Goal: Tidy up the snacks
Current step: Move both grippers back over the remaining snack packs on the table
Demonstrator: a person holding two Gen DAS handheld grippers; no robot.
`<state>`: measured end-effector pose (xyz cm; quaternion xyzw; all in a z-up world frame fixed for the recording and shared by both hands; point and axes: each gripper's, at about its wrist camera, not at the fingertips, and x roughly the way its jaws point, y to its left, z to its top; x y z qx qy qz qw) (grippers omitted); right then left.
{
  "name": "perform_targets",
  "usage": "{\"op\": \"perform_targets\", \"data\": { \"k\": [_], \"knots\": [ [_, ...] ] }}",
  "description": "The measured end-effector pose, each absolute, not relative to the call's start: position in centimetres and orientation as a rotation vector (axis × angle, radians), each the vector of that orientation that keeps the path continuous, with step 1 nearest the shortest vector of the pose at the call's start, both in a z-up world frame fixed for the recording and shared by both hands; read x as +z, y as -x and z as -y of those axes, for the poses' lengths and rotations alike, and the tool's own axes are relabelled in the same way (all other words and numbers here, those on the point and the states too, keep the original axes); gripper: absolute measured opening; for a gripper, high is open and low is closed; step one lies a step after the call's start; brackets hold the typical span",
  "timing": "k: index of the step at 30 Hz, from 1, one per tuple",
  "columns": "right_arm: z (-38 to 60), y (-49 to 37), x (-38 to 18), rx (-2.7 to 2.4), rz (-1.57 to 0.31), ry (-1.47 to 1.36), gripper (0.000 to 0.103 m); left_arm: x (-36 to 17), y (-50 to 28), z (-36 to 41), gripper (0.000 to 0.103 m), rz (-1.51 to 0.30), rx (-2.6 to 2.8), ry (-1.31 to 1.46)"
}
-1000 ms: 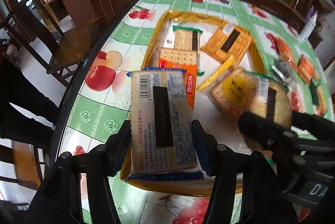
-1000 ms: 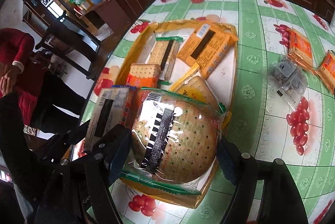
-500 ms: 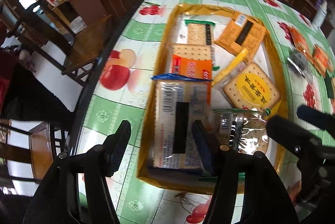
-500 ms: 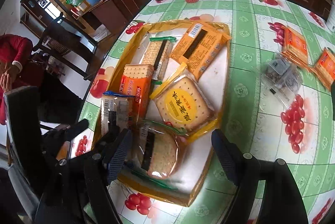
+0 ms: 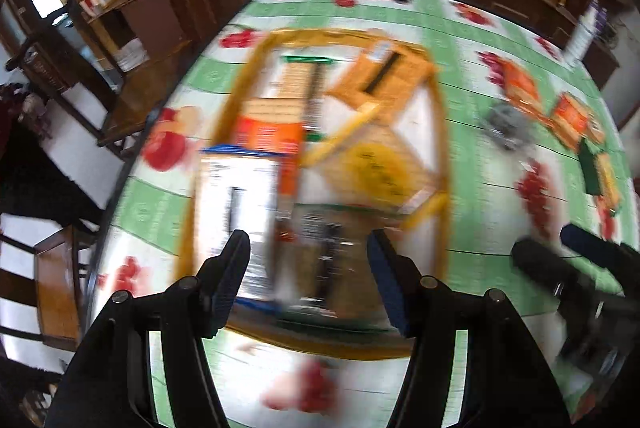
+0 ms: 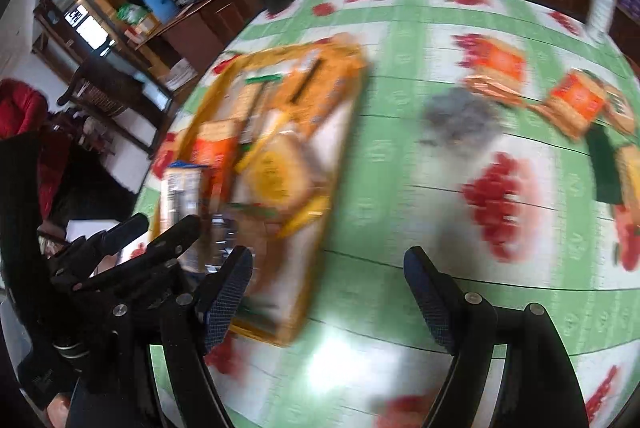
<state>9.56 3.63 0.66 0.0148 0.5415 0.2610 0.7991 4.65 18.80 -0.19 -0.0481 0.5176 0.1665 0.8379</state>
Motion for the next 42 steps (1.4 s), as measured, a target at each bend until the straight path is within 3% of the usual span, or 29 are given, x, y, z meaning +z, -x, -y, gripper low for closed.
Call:
{"op": "perform_targets", "data": {
  "k": [14,28,29,33,37,42],
  "knots": [
    [20.6,-18.9,0.3,0.168,-1.083,-0.140,0.087,-0.2,-9.4,-9.4,0.060,-1.141,0.242,0.101],
    [23.5,-23.8,-4.2,0.203,-1.217,-0.109,0.086,1.0,-13.2,-9.3,0.060,-1.139,0.294,0.161],
    [23.3,-23.9,-4.4,0.187,-1.221,-0.077,0.084,1.4,-13.7,-9.4,0.060,-1.135,0.296,0.167],
    [23.0,-24.5,-5.5,0.144,-1.273,-0.011,0.056,2.9,-15.8,-9.4,0.060,-1.105,0.278,0.176],
    [23.3,-23.8,-5.5,0.158,-1.282,0.014,0.053,3.7,-18.8,-8.6,0.060,-1.079,0.220,0.134],
    [24.0,-22.6,-5.7,0.192,-1.287,0.031,0.053,1.1,-22.0,-7.1,0.060,-1.178,0.156,0.096]
  ]
}}
